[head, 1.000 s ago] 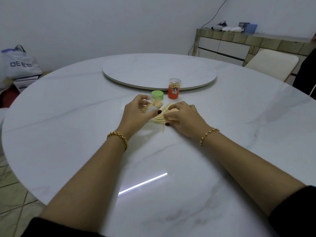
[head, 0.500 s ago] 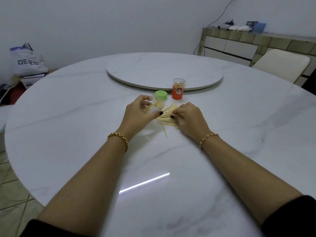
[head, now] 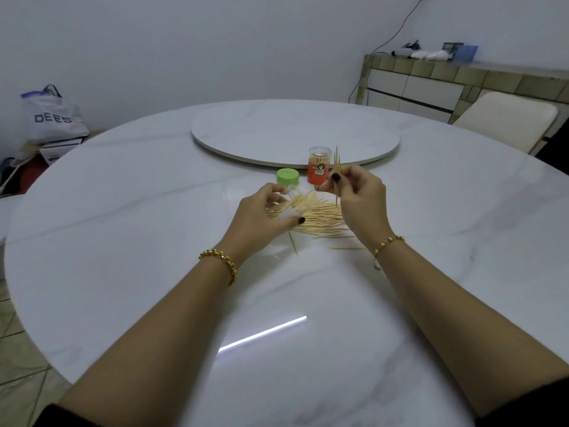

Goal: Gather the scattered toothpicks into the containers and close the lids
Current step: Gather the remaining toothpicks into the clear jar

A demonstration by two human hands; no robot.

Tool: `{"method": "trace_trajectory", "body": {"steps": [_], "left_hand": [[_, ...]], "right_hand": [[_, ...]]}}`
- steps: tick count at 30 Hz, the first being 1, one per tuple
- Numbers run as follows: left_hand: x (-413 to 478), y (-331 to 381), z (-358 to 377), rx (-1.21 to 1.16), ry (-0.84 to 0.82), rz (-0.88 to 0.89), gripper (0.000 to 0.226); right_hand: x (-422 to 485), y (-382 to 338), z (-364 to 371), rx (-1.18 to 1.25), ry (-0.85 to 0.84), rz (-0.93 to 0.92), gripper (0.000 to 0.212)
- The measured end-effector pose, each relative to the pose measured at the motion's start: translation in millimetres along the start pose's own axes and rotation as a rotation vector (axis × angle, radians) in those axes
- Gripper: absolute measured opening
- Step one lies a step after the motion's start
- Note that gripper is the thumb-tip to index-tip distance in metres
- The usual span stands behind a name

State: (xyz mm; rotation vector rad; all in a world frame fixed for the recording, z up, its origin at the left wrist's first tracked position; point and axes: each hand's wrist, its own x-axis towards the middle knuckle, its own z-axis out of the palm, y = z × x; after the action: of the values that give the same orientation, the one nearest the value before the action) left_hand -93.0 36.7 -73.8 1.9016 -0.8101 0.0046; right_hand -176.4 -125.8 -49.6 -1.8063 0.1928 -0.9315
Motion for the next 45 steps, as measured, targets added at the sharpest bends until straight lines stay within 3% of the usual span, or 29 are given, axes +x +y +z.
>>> {"method": "trace_trajectory", "body": {"steps": [7,14,20,29,37,41,45], "left_hand": [[-2,3,5,0.031,-0.049,0.042,0.055],[-3,8,5,0.014,-0.040,0.062,0.054],[-1,5,2,0.016,-0.014,0.067,0.050],[-4,10,3,-0.020,-0.017,0.034,0.042],[-1,5,-1,0.005,-0.018,0.018,0.050],[0,4,-4,0.022,-0.008,-0.009,0.051],[0,3,-7,0.033,0.005,-0.018,0.050]], "right_hand": [[-4,-16,7,0.190,0.005,-0.007,0.015],[-14,3,26,0.182,-0.083,0.053,0.010],[-15,5,29,0.173,-0.092,0.099,0.027],[-23,5,34,-0.119,-0.332,-0.009,0.045],[-10,11,12,-0.159,-0.291,0.084,0.045],[-2,26,-4,-0.403,-0.353,0.115,0.034],[2,40,-10,-0.715,-0.496,0.060,0.041]]}}
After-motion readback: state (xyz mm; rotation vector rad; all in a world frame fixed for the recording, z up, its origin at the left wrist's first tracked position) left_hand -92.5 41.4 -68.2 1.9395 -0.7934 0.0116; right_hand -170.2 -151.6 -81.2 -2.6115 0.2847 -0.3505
